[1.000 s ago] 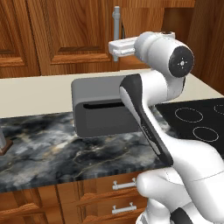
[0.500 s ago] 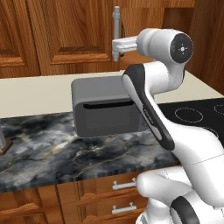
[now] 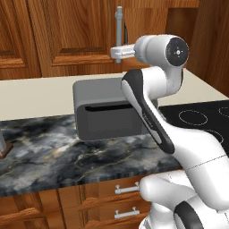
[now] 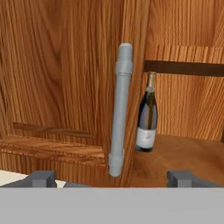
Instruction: Open the cabinet directly in front. Then move the wine and the mug to the dining counter with the jar on it.
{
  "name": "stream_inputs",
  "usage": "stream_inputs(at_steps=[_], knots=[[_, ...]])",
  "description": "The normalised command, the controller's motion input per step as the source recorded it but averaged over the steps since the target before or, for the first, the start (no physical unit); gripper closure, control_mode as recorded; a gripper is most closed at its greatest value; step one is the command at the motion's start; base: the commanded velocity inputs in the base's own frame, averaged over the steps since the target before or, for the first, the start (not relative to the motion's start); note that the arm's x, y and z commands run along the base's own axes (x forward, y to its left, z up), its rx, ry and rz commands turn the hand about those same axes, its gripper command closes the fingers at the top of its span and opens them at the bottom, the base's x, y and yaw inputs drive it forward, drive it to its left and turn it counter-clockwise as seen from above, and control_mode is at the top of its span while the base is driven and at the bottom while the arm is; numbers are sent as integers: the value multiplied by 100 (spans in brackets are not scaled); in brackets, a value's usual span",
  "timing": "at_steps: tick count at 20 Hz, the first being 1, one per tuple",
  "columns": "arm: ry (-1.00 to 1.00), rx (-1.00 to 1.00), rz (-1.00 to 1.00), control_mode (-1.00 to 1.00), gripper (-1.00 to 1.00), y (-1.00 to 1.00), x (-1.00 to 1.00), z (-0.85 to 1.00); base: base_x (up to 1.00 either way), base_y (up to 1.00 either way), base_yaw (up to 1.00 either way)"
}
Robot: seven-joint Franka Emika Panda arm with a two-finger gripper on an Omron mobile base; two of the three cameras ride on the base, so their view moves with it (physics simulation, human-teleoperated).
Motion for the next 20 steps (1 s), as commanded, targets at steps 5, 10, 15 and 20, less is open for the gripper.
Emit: stream_inputs(at_steps=[5,10,15,20], knots=[[1,0,0,-100,-100,1,73,-12,0,0,0],[2,0,0,-100,-100,14,93,-18,0,0,0],[1,0,0,-100,-100,24,100,-20,0,0,0],[1,0,0,-100,-100,13,100,-8,0,0,0]])
